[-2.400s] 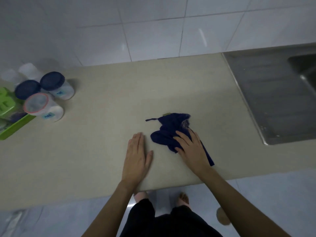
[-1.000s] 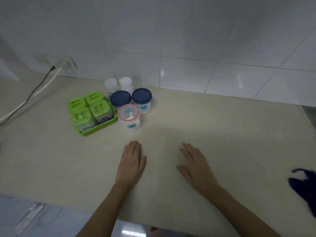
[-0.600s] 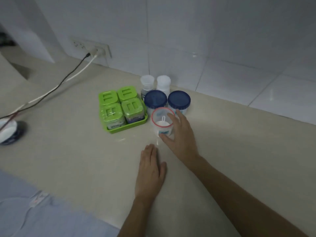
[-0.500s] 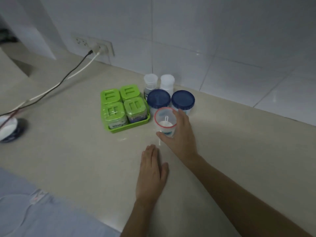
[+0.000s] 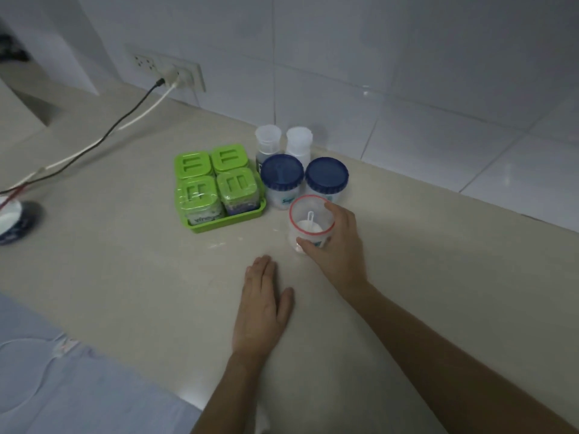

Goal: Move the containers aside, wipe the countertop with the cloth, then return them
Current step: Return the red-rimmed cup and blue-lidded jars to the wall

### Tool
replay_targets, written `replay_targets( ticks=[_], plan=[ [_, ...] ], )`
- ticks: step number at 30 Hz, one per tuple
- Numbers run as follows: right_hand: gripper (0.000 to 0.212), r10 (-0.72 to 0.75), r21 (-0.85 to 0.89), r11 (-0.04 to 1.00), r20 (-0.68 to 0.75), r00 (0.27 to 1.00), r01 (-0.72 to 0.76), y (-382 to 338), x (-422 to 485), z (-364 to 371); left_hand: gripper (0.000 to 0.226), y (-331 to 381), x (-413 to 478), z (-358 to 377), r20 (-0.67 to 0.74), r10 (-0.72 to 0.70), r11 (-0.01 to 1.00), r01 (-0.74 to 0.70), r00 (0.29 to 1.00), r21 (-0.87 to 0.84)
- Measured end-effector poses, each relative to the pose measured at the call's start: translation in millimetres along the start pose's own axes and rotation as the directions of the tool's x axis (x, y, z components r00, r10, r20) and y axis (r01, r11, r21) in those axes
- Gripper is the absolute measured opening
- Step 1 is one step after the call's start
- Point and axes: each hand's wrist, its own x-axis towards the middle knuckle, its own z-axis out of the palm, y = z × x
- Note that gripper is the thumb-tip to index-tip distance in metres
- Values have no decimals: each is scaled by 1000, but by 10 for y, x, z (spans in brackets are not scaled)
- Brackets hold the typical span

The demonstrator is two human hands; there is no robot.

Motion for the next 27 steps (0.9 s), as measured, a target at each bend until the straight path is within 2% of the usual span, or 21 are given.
replay_targets(
  ticks=[3,6,14,17,20,27],
  plan=[
    [78,41,23,999,-52,998,-40,213,-163,-399,56,34,-40,-34,7,71,997,-71,997,20],
    [79,133,44,991,-142,981,-128,561,-359,-936,56,257,-23,61,79,181,980,-186,980,66],
    [77,229,-69,961,-342,911,-267,1609,-515,-2522,56,1964,324,1217,230,404,911,-412,886,-14],
    [76,237,-102,951,-366,900,-292,1921,-409,-3026,56,2356,313,1561,249,401,914,-403,882,-46],
    [76,224,-144,944,-381,897,-297,2190,-215,-3398,56,2438,231,1748,221,357,934,-341,907,-110],
    [75,229,-170,937,-357,906,-304,2466,258,-3648,58,2406,223,1854,170,313,948,-297,934,-111]
  ],
)
